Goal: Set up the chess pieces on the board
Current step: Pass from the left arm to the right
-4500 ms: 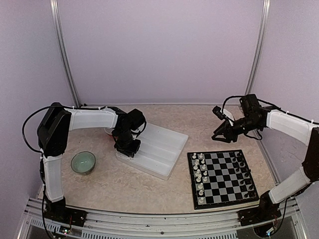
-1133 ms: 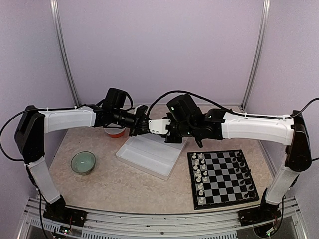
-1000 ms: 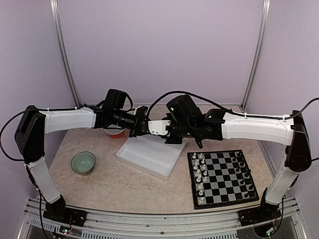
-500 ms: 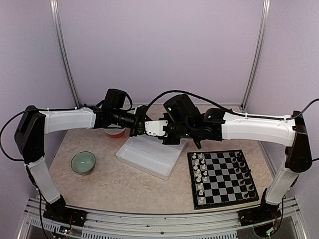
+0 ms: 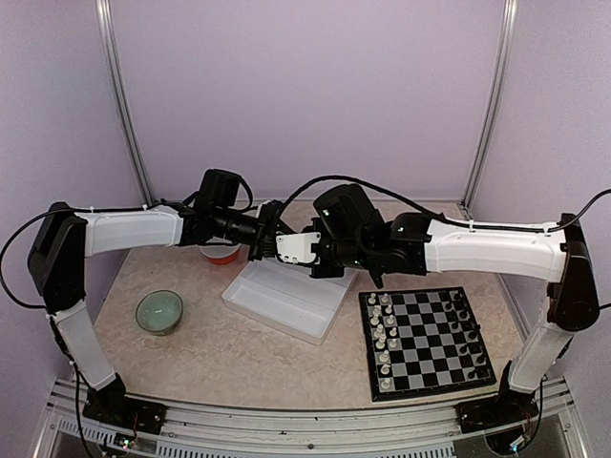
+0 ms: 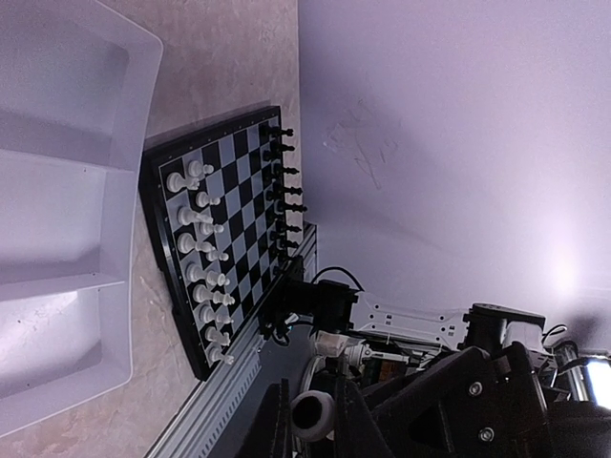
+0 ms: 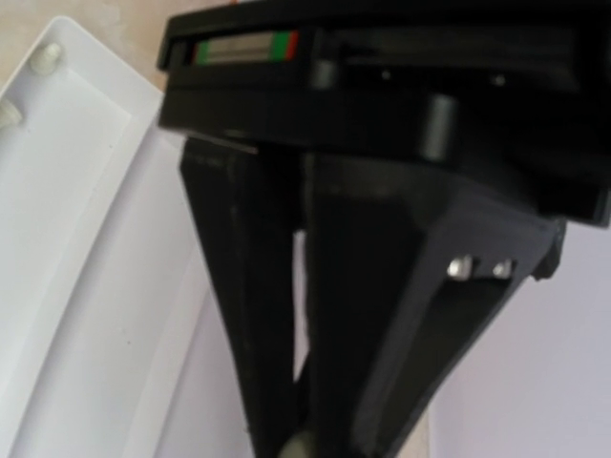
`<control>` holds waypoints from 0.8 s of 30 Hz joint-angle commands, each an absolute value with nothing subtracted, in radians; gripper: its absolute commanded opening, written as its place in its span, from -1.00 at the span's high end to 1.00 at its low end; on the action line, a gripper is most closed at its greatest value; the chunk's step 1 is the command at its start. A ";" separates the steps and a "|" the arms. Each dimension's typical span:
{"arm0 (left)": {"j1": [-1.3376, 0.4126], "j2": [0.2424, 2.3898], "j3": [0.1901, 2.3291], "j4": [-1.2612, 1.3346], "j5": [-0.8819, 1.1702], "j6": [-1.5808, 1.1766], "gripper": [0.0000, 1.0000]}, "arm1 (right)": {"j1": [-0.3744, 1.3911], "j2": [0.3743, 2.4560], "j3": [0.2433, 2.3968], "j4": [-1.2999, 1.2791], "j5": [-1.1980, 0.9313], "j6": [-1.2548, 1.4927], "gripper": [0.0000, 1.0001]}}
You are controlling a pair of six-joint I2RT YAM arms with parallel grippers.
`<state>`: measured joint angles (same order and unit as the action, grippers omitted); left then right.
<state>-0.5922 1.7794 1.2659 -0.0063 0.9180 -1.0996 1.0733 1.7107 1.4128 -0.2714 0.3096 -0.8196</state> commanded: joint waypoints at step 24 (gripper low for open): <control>-0.516 1.735 1.504 -0.437 0.434 -0.526 0.30 | 0.910 1.559 1.442 -0.632 -0.094 -0.660 1.00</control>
<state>-0.5110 1.7744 1.4105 -0.1947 0.7425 -0.8482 0.9623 1.6367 1.4940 -0.4965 0.0410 -0.7109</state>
